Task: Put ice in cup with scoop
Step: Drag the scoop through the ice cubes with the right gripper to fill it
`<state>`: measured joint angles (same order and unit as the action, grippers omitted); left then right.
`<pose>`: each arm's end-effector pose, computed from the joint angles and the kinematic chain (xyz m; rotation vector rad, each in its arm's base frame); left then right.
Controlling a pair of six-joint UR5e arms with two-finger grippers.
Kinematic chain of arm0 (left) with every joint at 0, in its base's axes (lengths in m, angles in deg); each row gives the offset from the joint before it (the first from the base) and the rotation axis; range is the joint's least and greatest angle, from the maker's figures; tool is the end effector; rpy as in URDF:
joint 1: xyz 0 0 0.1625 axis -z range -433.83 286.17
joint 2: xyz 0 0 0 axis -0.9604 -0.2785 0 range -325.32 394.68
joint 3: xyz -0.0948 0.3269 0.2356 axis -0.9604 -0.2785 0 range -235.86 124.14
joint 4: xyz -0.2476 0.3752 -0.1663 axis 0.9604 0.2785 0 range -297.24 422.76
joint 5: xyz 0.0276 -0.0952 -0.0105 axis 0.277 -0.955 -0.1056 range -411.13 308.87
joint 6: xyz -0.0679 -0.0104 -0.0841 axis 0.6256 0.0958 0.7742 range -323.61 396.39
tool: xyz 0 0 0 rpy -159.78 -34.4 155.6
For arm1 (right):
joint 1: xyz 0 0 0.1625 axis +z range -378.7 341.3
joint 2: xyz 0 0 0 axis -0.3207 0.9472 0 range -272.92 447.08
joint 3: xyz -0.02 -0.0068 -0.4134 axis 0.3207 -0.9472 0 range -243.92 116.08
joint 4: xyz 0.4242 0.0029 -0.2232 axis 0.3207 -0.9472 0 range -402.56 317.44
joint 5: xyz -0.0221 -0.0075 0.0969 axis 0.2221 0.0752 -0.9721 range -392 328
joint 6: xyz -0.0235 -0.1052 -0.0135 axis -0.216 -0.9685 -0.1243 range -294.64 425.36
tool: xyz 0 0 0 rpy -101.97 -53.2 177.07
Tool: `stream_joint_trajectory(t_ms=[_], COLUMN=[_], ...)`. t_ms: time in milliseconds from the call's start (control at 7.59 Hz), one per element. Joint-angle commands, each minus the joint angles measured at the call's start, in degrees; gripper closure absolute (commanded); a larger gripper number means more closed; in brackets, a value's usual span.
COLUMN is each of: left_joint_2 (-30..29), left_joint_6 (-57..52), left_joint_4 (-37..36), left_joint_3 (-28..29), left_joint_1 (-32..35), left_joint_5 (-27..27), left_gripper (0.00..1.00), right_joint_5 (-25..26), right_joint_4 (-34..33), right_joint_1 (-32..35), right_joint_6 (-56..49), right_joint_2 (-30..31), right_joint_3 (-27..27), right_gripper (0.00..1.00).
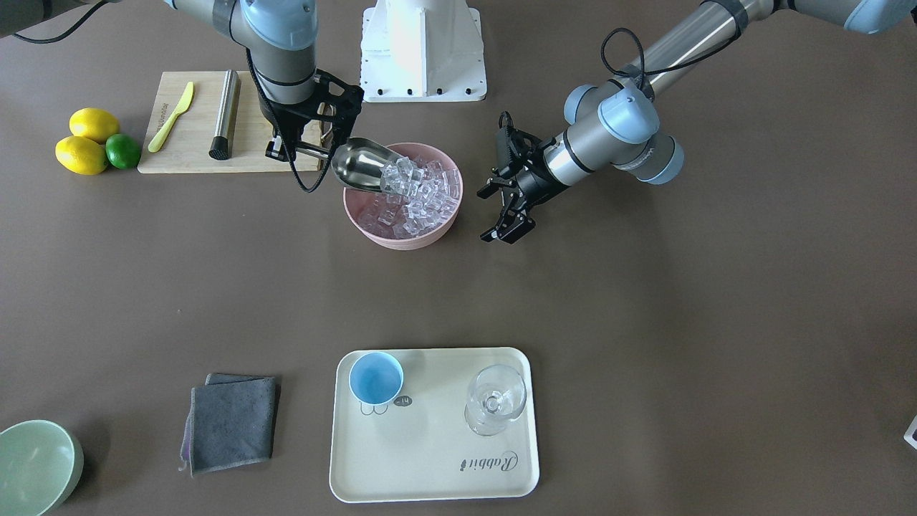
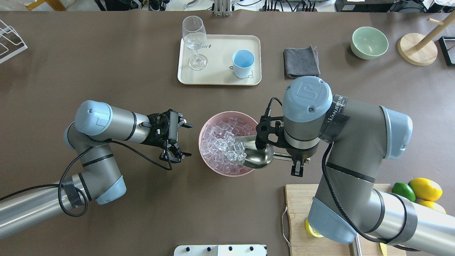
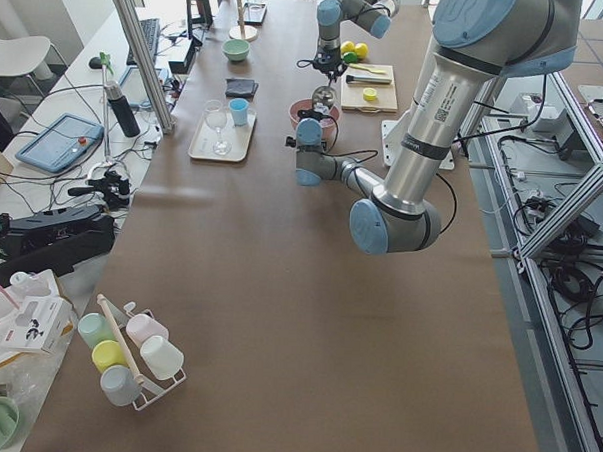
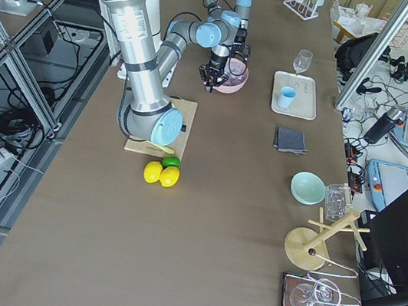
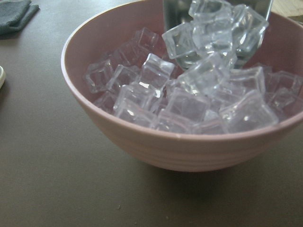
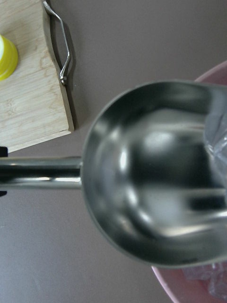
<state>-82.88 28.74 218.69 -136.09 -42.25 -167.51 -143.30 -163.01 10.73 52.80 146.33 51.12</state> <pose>0.5838 -0.4588 0.3003 1.2301 1.0335 1.2513 -0.4798 -0.3786 0.1863 0.2706 -0.5525 -1.3214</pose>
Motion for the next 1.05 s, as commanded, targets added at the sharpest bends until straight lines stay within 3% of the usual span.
stream_joint_trajectory(t_ms=[0,132,395,922], left_joint_2=[0.1,0.1,0.1,0.1], left_joint_6=[0.0,0.0,0.0,0.0], left_joint_4=[0.2,0.2,0.2,0.3], left_joint_3=[0.1,0.1,0.0,0.0], left_joint_1=[0.0,0.0,0.0,0.1], left_joint_5=[0.3,0.2,0.3,0.2], left_gripper=[0.02,0.02,0.02,0.02], right_joint_5=[-0.3,-2.0,-2.5,-12.9], right_joint_4=[4.3,7.8,8.6,10.9], right_joint_1=[0.0,0.1,1.4,9.5], right_joint_6=[0.1,0.3,0.6,0.7], right_joint_2=[1.7,3.4,3.9,6.8], right_joint_3=[0.7,0.7,2.5,4.1], right_gripper=[1.00,1.00,1.00,1.00])
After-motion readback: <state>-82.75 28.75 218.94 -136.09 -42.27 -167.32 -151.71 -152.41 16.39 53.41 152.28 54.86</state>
